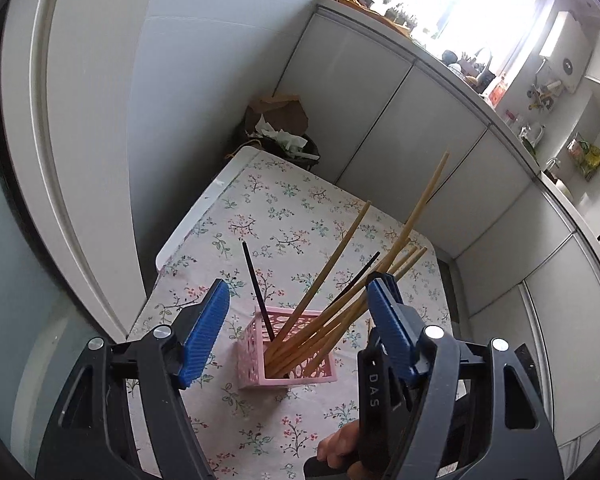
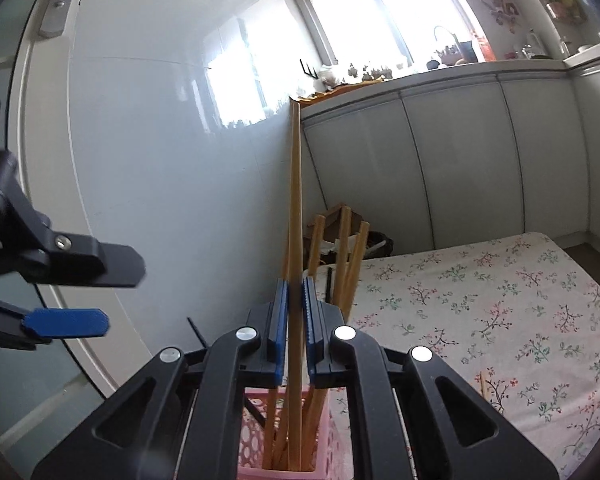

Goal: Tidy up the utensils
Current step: 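Lower both chopsticks into the pink cup and open both tools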

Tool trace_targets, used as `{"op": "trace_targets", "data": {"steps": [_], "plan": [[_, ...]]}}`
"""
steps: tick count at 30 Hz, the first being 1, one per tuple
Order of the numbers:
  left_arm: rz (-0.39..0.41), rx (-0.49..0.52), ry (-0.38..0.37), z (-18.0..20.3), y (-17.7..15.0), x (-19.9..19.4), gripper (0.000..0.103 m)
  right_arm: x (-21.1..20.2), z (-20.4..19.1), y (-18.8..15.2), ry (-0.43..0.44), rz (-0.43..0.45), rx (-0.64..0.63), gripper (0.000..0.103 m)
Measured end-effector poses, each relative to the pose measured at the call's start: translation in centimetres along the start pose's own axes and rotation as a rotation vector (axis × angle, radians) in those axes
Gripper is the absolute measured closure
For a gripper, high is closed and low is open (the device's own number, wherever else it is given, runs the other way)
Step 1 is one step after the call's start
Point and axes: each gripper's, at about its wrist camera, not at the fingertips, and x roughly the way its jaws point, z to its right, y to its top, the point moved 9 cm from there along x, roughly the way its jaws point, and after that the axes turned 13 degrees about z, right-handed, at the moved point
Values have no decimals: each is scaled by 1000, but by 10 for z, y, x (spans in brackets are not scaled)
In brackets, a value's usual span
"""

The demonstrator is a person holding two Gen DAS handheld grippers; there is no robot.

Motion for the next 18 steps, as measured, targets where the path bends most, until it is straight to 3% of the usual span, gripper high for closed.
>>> {"op": "trace_targets", "data": {"steps": [18], "plan": [[5,8,12,-4,1,0,35,-26,0,-7,39,-61,-5,95]]}}
